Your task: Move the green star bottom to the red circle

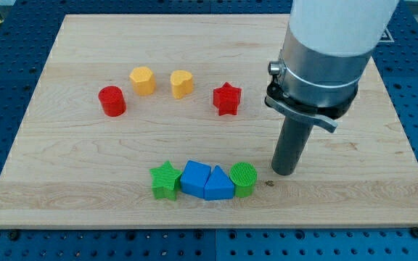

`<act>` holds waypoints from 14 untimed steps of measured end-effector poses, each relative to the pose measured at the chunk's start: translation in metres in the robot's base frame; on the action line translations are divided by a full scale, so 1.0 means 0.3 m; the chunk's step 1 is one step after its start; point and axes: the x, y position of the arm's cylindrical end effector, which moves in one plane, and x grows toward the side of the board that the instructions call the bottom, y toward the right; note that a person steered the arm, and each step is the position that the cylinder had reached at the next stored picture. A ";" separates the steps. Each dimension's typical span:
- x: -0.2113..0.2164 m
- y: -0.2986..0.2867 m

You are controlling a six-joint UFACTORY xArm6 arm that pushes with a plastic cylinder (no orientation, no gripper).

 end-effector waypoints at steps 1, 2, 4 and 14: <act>0.053 -0.012; 0.111 -0.038; 0.174 -0.148; 0.129 -0.483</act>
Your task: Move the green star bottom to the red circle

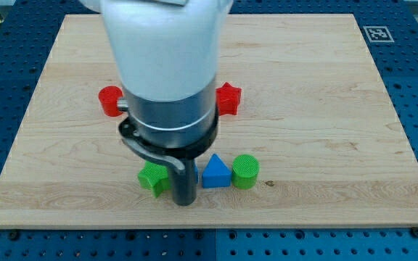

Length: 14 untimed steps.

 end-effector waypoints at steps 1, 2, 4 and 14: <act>-0.005 -0.073; -0.018 -0.142; -0.074 -0.197; -0.064 -0.465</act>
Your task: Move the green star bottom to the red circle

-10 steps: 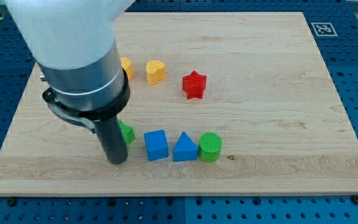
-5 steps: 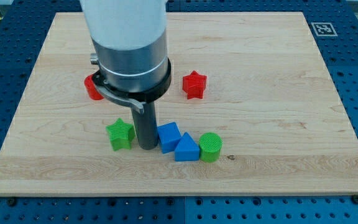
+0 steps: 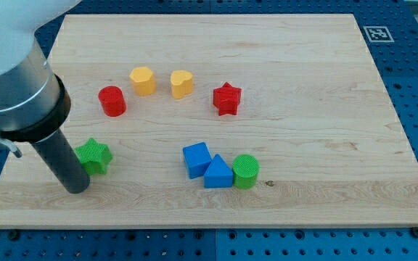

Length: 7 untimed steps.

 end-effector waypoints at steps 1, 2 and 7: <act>0.000 0.013; -0.022 0.045; -0.174 0.081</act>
